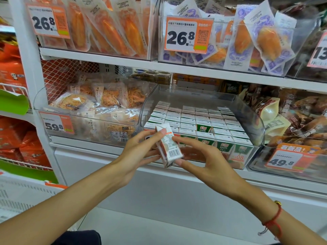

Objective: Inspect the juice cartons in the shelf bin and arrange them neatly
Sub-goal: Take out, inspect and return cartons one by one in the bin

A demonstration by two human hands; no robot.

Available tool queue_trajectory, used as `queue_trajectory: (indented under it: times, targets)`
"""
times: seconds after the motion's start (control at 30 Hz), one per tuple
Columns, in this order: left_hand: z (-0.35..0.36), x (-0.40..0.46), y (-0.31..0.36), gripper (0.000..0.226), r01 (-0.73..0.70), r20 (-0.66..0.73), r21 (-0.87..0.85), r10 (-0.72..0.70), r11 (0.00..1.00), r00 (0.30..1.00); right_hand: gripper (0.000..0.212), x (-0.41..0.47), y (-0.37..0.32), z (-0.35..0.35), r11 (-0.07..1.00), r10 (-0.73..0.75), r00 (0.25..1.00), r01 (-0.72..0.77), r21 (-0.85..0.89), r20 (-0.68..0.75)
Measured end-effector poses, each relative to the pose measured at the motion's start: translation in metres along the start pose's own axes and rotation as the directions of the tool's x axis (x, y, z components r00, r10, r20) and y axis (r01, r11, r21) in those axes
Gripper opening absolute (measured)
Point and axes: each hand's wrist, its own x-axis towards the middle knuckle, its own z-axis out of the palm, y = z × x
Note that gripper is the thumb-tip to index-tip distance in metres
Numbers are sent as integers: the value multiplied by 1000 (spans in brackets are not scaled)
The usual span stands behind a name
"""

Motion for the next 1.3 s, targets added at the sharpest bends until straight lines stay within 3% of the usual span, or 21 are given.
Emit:
queue_trajectory:
  times: [0.23,0.33,0.53,0.67,0.8,0.97,1.1,1.2,1.3]
  targets:
    - [-4,0,-4,70,213,23,167,-220,963,975,32,6,-2,5,959,140,981,-101,266,-132]
    - [-6,1,-4,76,233,61,185,-247,955,967,27,7,1,0,904,252,962,-195,380,-106]
    - [-6,1,-5,69,273,108,164,-292,948,950,35,5,3,-2,880,304,952,-264,394,-40]
    - [-3,1,-3,67,233,151,31,-235,972,960,38,5,6,-4,869,333,942,-318,379,26]
    - [2,1,-4,49,8,105,66,-15,998,994,42,6,11,-6,772,404,906,-413,482,128]
    - [12,-4,-2,48,-225,136,138,206,965,969,47,6,11,-5,805,368,917,-397,441,152]
    - [15,-7,-4,50,-277,127,37,271,960,954,54,8,11,-5,875,336,939,-282,394,-74]
    - [20,-7,-7,60,-260,64,-14,260,965,963,48,10,13,-4,962,233,931,-179,205,-282]
    - [24,-3,-8,74,-149,97,-87,157,985,983,54,11,17,-8,986,39,929,-95,-134,-369]
